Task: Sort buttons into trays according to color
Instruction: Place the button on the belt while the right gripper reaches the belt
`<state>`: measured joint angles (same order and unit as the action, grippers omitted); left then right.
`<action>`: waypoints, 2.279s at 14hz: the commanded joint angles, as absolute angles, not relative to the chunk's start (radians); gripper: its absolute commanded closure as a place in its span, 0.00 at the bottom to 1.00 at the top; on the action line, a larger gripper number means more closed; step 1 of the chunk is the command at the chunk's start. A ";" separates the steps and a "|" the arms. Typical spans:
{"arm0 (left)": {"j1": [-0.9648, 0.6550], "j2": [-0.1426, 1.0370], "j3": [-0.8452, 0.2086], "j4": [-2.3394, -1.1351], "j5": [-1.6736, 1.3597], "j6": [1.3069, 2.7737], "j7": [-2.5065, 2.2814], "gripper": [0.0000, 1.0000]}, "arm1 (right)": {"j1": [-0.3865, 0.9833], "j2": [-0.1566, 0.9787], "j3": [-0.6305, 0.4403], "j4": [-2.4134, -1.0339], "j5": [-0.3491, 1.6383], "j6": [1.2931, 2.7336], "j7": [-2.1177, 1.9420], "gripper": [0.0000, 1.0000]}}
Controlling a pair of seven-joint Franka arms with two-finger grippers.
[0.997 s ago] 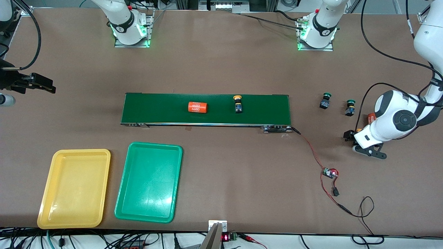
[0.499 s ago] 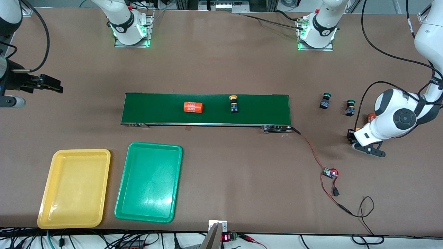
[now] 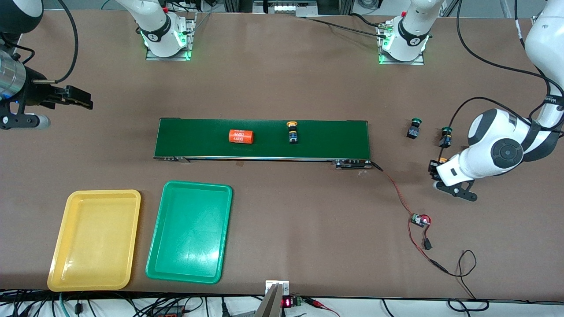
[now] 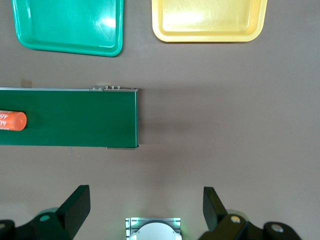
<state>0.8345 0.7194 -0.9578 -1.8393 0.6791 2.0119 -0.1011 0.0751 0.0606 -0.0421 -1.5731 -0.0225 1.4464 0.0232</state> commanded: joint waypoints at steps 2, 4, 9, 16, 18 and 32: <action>0.830 0.707 -1.130 -1.838 0.621 1.849 -0.344 0.78 | 0.075 -0.187 -0.032 -1.938 -0.015 1.630 0.048 0.00; 0.774 0.719 -1.154 -1.850 0.554 1.859 -0.434 0.78 | 0.074 -0.228 -0.031 -2.020 0.032 1.673 0.060 0.00; 0.548 0.727 -1.140 -1.867 0.515 1.992 -0.791 0.78 | 0.060 -0.273 0.217 -2.164 0.058 1.813 0.308 0.00; 0.365 0.744 -1.016 -1.897 0.541 2.163 -0.907 0.74 | 0.005 -0.192 0.431 -2.209 0.071 2.023 0.403 0.00; 0.365 0.744 -1.012 -1.905 0.571 2.169 -0.899 0.18 | 0.012 -0.169 0.434 -2.206 0.072 2.046 0.475 0.00; 0.520 0.673 -1.046 -1.671 0.575 1.829 -0.572 0.00 | 0.150 0.044 0.434 -2.197 0.057 2.249 0.528 0.00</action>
